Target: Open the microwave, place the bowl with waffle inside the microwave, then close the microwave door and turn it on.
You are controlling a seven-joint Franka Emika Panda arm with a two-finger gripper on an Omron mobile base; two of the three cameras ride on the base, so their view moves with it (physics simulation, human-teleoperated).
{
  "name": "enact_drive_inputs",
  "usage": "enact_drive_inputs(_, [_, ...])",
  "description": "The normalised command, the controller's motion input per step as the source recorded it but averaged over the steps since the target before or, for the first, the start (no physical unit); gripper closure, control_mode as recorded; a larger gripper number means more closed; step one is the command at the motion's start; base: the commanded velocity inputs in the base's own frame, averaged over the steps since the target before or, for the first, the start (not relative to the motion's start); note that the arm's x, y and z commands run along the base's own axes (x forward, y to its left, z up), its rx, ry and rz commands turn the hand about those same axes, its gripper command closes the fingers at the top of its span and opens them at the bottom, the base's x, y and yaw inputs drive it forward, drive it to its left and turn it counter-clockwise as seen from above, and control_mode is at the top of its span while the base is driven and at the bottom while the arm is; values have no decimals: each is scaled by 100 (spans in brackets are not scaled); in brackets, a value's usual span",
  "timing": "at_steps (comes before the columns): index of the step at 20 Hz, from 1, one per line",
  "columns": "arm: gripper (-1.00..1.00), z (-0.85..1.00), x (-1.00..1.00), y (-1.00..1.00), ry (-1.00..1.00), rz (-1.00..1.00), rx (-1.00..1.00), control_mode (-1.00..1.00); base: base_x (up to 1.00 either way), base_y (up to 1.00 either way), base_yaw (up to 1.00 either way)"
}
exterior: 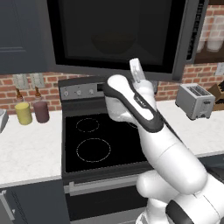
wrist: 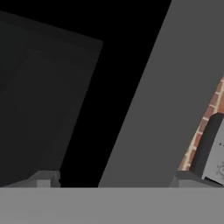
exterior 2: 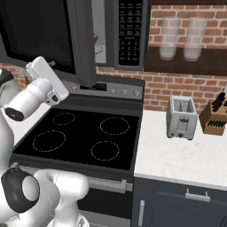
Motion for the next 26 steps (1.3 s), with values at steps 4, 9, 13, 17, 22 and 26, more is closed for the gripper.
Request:
enact_drive_inputs(4, [-100, 21, 44, 0, 5, -3, 0, -100, 0, 0, 0])
enact_drive_inputs(9, [-100, 10, 35, 0, 4, -1, 0, -100, 0, 0, 0])
enact_drive_inputs(13, [-100, 2, 17, 0, 2, 0, 0, -100, 0, 0, 0])
enact_drive_inputs(17, [-100, 11, 29, 0, 4, 0, 0, -100, 0, 0, 0])
enact_drive_inputs(22, [-100, 14, 34, 0, 5, 0, 0, -100, 0, 0, 0])
enact_drive_inputs(26, [-100, 9, 26, 0, 3, 0, 0, -100, 0, 0, 0])
